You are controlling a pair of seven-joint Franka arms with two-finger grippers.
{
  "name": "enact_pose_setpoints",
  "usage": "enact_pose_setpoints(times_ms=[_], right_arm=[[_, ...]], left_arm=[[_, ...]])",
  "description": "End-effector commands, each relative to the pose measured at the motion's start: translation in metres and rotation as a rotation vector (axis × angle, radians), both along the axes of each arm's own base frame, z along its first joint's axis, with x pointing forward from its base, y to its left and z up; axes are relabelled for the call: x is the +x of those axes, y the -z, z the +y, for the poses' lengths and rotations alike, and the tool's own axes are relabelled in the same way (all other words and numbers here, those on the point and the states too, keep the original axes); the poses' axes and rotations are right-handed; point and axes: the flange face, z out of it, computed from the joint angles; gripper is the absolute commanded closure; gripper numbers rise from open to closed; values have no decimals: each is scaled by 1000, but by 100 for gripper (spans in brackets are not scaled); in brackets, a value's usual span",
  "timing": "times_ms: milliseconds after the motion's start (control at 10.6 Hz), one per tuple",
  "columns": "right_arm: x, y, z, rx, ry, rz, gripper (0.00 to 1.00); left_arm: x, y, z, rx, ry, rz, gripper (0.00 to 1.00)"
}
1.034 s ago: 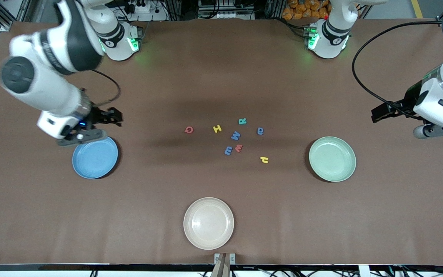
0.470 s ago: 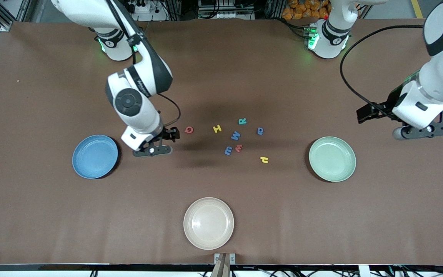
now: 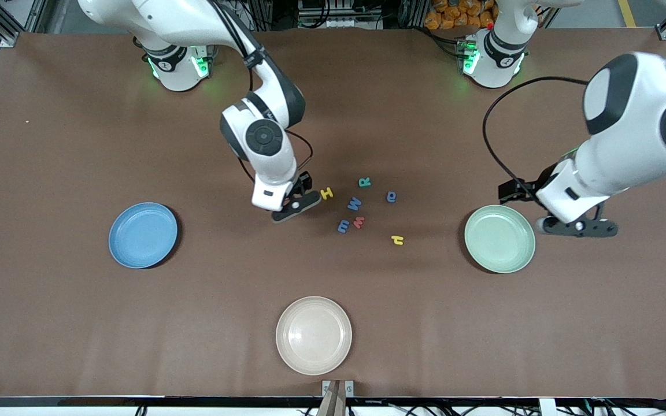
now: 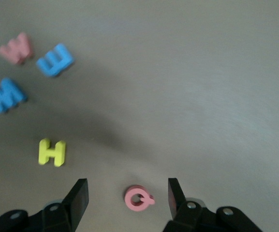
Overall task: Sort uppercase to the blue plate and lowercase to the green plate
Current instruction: 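Lower the right gripper over the pink Q while the left gripper nears h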
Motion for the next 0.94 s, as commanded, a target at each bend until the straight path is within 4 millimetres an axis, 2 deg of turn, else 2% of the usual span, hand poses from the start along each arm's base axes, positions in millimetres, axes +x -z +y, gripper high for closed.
enact_pose_setpoints(times_ms=[0, 282, 470, 658, 846], right_arm=[[6, 6, -5, -3, -200, 2, 25], [15, 18, -19, 19, -310, 37, 24], [14, 32, -22, 50, -383, 73, 24], [10, 37, -18, 42, -482, 79, 24], [9, 48, -32, 39, -568, 102, 25]], left_arm=[[12, 35, -8, -51, 224, -31, 0], [27, 74, -22, -75, 419, -79, 0], [36, 103, -41, -96, 561, -130, 0], [42, 132, -56, -109, 710, -174, 0], [42, 152, -76, -123, 778, -206, 0]])
